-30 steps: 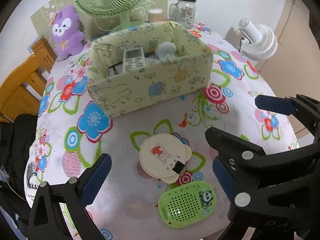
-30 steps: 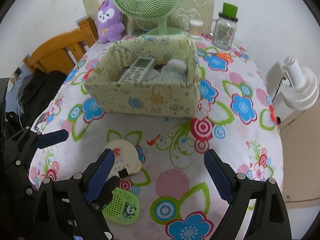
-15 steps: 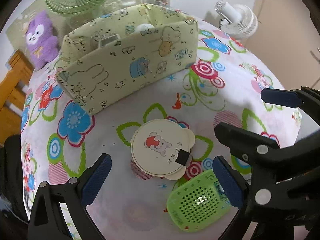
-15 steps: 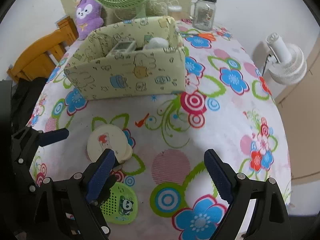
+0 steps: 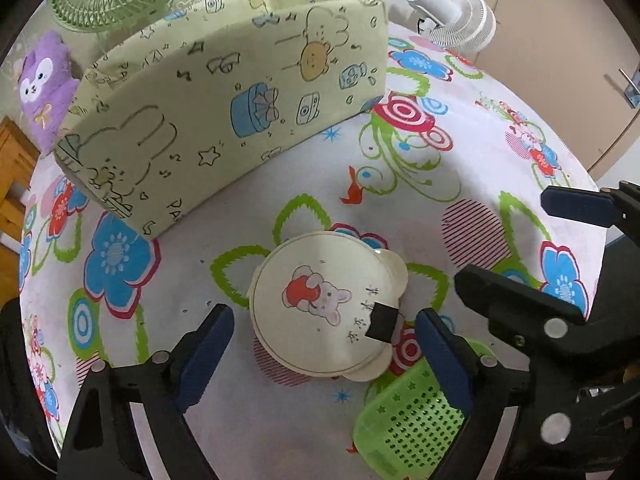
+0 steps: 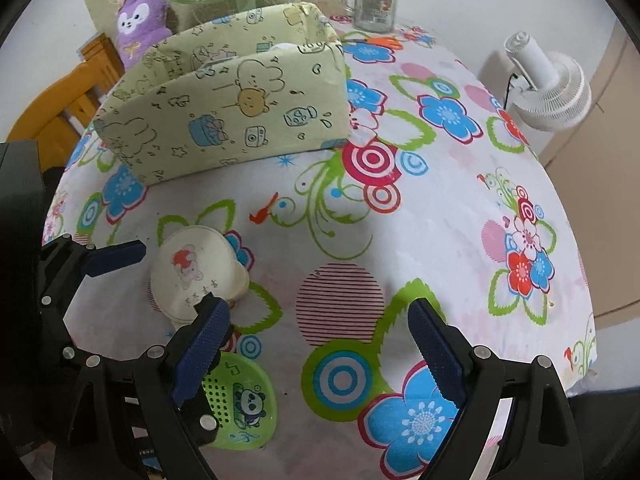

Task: Organize rigid objects
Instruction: 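Grasp the bunny-print round case with the left tool while the right tool grasps the green speaker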

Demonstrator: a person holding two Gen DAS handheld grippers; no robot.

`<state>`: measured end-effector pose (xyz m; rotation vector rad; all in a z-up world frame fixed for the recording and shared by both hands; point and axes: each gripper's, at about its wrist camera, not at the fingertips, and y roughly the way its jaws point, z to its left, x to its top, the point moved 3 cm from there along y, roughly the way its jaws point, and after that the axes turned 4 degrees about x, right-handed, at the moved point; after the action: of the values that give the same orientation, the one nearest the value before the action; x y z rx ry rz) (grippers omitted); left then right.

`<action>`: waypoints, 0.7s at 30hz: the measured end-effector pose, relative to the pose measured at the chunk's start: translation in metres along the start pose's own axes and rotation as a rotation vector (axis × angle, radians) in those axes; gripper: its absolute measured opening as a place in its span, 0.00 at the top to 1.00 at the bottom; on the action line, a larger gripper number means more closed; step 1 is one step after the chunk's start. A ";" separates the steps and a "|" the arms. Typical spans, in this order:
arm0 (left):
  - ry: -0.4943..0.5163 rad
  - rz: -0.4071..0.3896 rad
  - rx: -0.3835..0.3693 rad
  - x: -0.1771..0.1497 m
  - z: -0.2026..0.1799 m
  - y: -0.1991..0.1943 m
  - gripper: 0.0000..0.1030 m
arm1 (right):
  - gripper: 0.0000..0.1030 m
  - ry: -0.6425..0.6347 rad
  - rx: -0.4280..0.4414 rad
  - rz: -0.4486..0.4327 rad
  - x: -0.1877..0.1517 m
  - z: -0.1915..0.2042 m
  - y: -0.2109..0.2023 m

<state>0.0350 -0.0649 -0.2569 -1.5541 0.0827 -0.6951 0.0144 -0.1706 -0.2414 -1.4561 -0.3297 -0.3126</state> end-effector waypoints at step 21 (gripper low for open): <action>0.065 -0.033 0.010 -0.012 0.004 -0.009 0.26 | 0.10 0.067 -0.027 0.019 -0.008 0.007 0.010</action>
<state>0.0236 -0.0545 -0.2529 -1.5265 0.1019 -0.7714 0.0107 -0.1624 -0.2530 -1.4714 -0.2585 -0.3509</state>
